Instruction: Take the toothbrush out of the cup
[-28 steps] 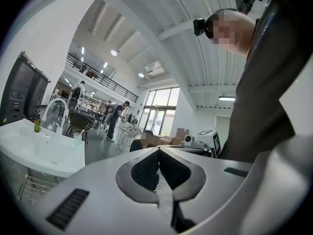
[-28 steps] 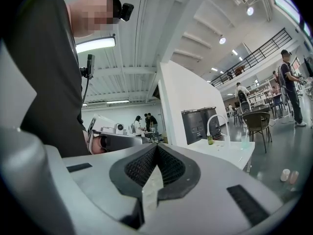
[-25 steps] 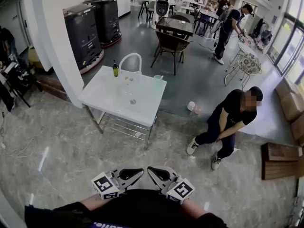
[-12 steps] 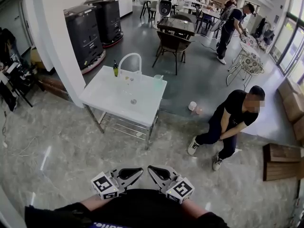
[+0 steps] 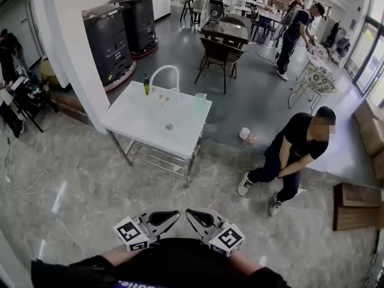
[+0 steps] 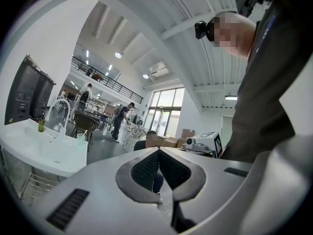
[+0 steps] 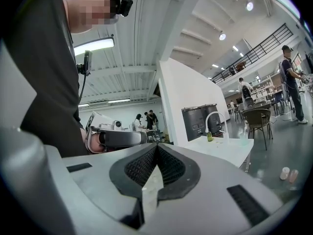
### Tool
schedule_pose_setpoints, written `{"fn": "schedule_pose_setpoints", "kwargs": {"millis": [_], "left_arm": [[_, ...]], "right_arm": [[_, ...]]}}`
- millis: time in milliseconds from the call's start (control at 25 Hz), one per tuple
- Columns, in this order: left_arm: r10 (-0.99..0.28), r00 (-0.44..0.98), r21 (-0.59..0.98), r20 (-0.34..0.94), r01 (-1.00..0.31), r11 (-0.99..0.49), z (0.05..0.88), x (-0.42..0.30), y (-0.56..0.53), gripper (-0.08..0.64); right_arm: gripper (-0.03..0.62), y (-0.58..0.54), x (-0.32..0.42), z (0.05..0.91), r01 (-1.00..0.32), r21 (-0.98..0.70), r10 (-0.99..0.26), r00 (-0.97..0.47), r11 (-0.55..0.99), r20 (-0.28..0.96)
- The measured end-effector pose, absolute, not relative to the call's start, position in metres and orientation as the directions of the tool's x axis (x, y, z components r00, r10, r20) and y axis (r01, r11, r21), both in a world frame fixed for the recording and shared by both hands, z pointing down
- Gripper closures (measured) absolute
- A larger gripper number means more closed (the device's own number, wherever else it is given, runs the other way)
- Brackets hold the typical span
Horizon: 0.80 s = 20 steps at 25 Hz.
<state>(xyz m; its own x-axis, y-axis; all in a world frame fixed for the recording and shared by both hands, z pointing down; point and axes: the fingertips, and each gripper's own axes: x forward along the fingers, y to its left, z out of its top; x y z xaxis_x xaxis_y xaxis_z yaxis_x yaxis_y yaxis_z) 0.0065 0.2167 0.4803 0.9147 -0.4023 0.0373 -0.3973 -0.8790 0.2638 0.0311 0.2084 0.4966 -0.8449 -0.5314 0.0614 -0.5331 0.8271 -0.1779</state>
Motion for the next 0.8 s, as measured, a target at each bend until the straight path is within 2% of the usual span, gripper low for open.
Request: {"fn": "schedule_pose_setpoints", "kwargs": {"millis": [640,800], "left_arm": [[-0.433,0.901,0.235,0.036,-0.429,-0.872,0.476,0.035,0.22,0.551],[-0.447,0.894,0.228,0.046,-0.445,-0.866,0.476,0.042,0.223,0.551]], "right_arm": [[0.581,0.214,0.059,0.497,-0.498,-0.173,-0.495,-0.867,0.85,0.065],[0.581,0.219,0.068,0.501,-0.483,-0.182,-0.472,-0.876,0.856,0.104]]}}
